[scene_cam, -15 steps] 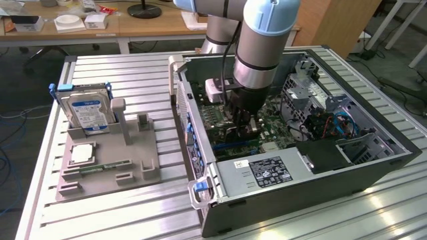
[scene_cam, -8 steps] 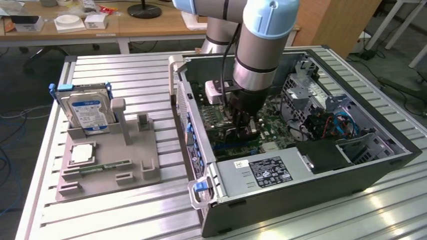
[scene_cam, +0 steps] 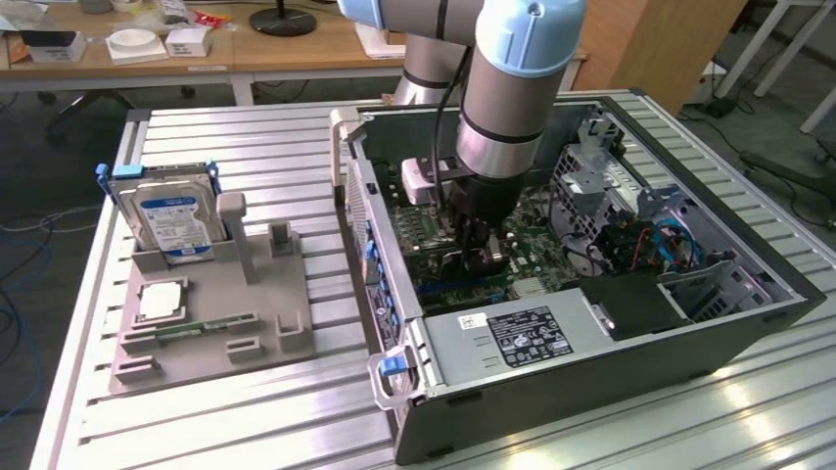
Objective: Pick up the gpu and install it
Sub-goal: 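Insert the gpu into the slot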
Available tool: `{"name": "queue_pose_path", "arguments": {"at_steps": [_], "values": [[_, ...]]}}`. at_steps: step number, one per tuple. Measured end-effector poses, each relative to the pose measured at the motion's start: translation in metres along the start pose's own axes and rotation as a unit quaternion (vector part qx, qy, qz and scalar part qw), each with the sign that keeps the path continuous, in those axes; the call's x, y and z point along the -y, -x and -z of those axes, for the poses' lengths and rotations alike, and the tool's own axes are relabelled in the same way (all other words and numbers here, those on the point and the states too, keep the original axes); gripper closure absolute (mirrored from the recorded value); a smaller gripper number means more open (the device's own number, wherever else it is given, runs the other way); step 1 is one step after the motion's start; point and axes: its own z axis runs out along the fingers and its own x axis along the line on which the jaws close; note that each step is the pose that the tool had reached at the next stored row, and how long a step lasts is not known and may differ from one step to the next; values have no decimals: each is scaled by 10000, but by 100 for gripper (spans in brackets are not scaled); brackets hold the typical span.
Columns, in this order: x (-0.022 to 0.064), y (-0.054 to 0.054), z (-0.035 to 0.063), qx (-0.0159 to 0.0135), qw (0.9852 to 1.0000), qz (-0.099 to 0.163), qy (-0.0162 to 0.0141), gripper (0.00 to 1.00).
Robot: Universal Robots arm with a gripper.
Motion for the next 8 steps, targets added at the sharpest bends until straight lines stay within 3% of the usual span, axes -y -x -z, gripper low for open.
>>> {"name": "queue_pose_path", "arguments": {"at_steps": [8], "values": [[0, 0, 0, 0, 10000, 0, 0, 73]]}}
